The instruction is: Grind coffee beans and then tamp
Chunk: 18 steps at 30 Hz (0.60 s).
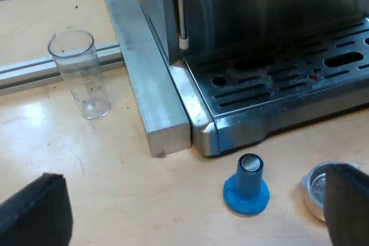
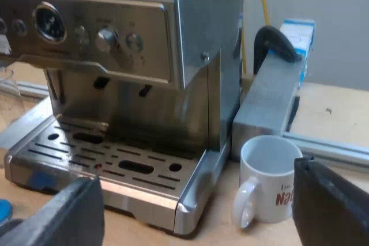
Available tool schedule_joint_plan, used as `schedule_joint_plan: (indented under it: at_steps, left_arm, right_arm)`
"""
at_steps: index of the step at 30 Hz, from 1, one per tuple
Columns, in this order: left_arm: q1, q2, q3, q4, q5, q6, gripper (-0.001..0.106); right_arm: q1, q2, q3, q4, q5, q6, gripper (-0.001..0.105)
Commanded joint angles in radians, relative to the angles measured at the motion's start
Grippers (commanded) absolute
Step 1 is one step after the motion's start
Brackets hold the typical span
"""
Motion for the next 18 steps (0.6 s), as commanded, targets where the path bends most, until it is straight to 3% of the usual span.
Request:
schedule_joint_plan:
  at_steps: [1,4,10,18]
  left_arm:
    - [-0.004,-0.139,0.005,-0.038,-0.012,-0.004,0.089]
    - [-0.004,-0.139,0.019,-0.074,-0.021,-0.004,0.089]
    - [-0.004,-0.139,0.115,-0.203,-0.027,-0.004,0.089]
    - [-0.004,-0.139,0.178,-0.219,-0.025,-0.004,0.089]
  right_arm:
    - [0.0,-0.042,0.006,0.001,-0.008,-0.001,0.069]
    - [0.0,-0.042,0.024,-0.006,-0.008,-0.004,0.069]
    - [0.0,-0.042,0.14,-0.009,-0.008,-0.007,0.069]
    - [0.0,-0.042,0.214,-0.008,-0.008,-0.014,0.069]
